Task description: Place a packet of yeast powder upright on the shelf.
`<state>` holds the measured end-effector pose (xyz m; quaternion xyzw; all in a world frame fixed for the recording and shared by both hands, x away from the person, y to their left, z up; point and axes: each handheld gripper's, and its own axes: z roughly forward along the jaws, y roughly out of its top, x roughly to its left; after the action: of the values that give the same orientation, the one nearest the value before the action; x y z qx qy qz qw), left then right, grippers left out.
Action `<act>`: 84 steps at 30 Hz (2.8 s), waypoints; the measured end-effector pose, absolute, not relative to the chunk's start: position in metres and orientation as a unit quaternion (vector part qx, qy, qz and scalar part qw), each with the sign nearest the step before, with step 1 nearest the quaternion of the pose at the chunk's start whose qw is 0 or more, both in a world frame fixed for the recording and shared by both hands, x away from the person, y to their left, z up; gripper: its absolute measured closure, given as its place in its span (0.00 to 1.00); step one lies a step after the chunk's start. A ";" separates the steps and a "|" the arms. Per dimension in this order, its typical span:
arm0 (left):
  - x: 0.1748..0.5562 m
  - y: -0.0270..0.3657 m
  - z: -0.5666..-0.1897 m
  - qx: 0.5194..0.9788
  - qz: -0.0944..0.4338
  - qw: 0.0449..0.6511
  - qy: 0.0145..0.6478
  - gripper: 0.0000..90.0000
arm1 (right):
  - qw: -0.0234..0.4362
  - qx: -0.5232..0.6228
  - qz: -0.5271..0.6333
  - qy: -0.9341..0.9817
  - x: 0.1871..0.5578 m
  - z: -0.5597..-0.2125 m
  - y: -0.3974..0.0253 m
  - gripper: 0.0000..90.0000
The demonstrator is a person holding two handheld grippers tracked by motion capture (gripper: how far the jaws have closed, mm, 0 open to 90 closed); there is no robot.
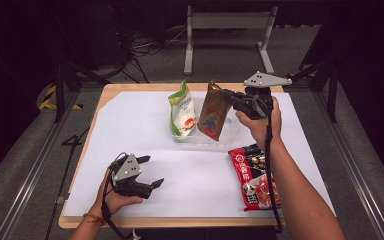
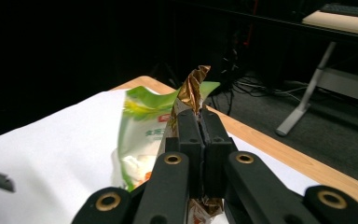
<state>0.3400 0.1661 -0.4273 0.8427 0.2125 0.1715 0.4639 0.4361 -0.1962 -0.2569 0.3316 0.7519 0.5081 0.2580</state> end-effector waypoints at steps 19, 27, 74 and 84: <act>0.336 0.161 -0.429 0.846 0.165 0.468 0.196 0.16 | 0.291 0.374 0.473 0.743 0.473 -0.262 -0.176 0.99; 0.337 0.162 -0.429 0.844 0.170 0.467 0.201 0.16 | 0.301 0.383 0.462 0.741 0.482 -0.267 -0.168 0.98; 0.337 0.158 -0.431 0.849 0.161 0.463 0.197 0.16 | 0.269 0.388 0.441 0.763 0.482 -0.312 -0.148 0.96; 0.338 0.156 -0.432 0.853 0.159 0.458 0.194 0.16 | 0.266 0.376 0.443 0.769 0.479 -0.312 -0.150 0.92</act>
<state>0.3381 0.1555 -0.4322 0.8527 0.1938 0.1589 0.4583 0.4795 -0.1501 -0.3123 0.3762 0.7691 0.4431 0.2657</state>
